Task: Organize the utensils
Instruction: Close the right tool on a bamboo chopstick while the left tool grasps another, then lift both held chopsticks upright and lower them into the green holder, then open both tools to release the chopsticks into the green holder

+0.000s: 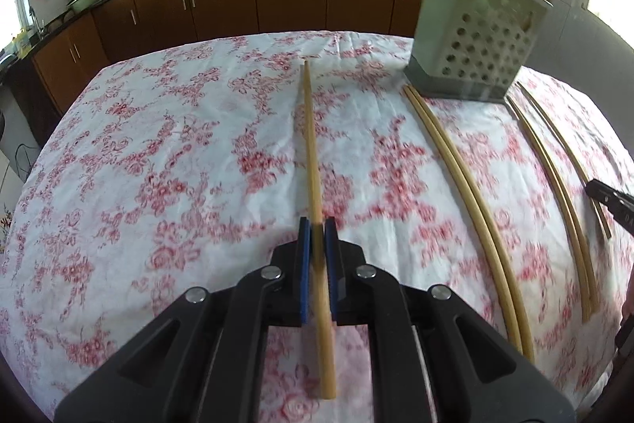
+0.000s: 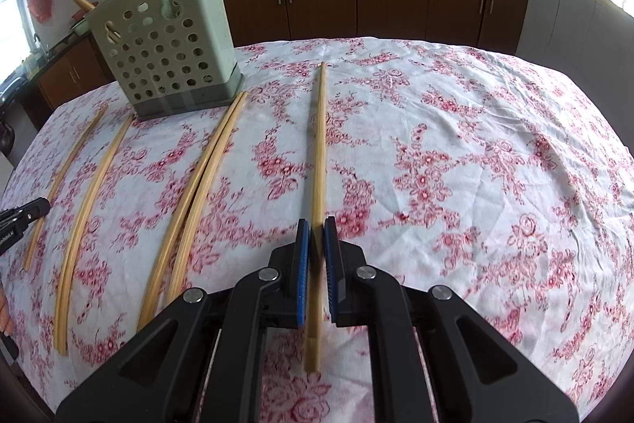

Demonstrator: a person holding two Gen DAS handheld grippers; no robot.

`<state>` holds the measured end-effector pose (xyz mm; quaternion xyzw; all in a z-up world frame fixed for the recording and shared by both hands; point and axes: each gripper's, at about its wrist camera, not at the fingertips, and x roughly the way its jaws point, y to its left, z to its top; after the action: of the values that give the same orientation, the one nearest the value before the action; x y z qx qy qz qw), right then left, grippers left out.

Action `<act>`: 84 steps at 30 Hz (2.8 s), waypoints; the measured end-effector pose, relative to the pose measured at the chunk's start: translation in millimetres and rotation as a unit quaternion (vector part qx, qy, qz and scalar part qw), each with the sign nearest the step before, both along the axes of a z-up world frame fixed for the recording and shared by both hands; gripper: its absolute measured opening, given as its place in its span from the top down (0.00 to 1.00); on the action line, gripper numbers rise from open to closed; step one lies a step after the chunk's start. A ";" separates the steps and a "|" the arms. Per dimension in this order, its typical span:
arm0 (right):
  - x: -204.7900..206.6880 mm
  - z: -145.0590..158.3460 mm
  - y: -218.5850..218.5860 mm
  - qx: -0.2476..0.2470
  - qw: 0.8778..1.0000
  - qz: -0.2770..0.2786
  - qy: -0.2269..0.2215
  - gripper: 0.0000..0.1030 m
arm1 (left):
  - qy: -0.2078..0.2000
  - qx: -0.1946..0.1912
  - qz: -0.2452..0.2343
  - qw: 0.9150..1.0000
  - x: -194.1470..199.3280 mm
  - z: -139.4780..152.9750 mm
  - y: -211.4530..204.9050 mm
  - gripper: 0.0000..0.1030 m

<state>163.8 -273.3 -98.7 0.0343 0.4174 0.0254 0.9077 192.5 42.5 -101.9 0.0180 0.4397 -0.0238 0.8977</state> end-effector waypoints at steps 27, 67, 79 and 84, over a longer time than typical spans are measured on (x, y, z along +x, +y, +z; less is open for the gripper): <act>-28.3 110.8 -11.0 0.040 0.986 -0.006 -0.160 0.92 | -0.134 -0.036 -0.033 0.990 -23.7 120.0 -8.0 0.92; 41.2 189.3 49.3 0.086 0.933 0.004 -0.349 0.84 | -0.303 -0.097 -0.061 0.946 65.6 215.5 -90.9 0.91; -17.4 202.5 11.5 0.058 0.949 0.008 -0.310 0.61 | -0.262 -0.085 -0.032 0.961 -0.3 213.3 -45.8 0.63; -19.1 134.1 7.2 0.046 0.984 0.025 -0.168 0.62 | -0.186 -0.057 -0.010 0.981 -21.2 151.1 -25.5 0.62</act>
<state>144.7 -266.2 35.3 0.0604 0.2585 0.0725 0.9614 171.2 17.0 49.2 -0.0244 0.2632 -0.0542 0.9629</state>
